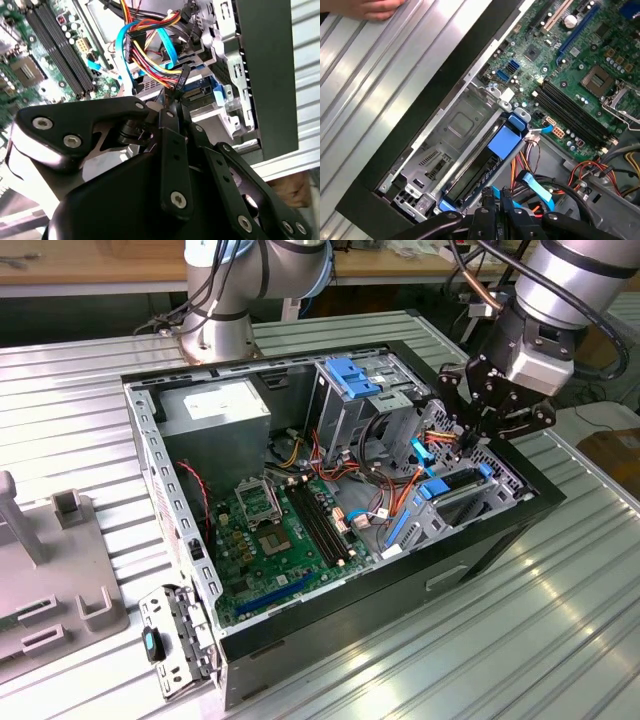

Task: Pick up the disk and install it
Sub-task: 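Insert the first disk wire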

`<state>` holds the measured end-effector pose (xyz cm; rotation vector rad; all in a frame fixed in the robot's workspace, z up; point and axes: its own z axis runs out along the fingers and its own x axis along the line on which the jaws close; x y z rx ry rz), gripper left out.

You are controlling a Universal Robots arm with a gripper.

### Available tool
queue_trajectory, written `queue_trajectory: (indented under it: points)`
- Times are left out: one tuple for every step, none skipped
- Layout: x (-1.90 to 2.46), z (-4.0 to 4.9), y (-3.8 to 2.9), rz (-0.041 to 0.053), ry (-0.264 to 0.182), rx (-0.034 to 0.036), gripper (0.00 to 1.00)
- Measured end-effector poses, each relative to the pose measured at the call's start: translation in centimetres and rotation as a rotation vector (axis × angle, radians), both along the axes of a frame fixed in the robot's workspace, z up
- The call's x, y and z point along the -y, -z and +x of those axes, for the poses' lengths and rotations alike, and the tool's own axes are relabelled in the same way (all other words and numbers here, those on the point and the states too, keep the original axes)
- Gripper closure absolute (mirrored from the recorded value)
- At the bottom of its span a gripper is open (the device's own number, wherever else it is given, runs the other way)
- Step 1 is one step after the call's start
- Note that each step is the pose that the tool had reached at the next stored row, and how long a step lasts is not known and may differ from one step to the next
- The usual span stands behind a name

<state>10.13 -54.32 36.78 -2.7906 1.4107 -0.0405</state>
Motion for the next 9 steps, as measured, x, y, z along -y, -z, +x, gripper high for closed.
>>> queue_trajectory:
  points:
    - [0.0, 0.0, 0.01, 0.0, 0.029, 0.0, 0.84]
    - [0.0, 0.0, 0.02, 0.0, 0.057, 0.0, 0.84]
    - [0.0, 0.0, 0.04, 0.0, 0.088, 0.0, 0.84]
    - [0.0, 0.0, 0.06, 0.0, 0.139, 0.0, 0.84]
    - [0.0, 0.0, 0.06, -0.0001, 0.16, 0.0, 0.84]
    - [0.0, 0.0, 0.07, -0.0001, 0.161, 0.0, 0.84]
    - [0.0, 0.0, 0.07, -0.0001, 0.161, 0.0, 0.84]
    - [-0.01, 0.0, 0.1, 0.0001, 0.182, 0.0, 0.84]
    - [0.0, 0.0, 0.13, -0.0001, 0.214, 0.0, 0.84]
